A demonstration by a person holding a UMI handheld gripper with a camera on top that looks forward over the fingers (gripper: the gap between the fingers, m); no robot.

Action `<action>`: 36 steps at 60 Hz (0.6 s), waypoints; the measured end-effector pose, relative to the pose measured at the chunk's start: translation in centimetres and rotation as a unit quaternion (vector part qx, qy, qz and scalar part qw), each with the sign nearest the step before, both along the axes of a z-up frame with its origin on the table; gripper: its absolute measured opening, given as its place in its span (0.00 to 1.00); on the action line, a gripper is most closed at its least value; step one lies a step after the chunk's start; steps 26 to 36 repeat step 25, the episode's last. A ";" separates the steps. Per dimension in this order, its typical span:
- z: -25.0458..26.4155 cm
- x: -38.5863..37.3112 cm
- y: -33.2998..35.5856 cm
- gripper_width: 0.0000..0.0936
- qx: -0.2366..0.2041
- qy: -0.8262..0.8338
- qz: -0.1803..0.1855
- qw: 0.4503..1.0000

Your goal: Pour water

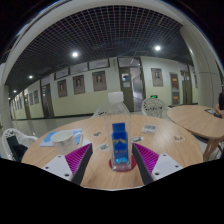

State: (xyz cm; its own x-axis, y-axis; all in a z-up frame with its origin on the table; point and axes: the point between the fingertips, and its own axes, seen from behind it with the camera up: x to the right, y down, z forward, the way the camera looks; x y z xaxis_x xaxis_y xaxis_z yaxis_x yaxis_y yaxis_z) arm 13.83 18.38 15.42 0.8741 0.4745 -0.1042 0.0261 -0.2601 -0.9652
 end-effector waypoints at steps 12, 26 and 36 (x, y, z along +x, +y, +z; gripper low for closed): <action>0.4 -0.1 -9.2 0.90 -0.013 0.024 0.040 0.999; 0.7 -1.3 -12.4 0.90 -0.004 0.020 0.061 0.998; 0.7 -1.3 -12.4 0.90 -0.004 0.020 0.061 0.998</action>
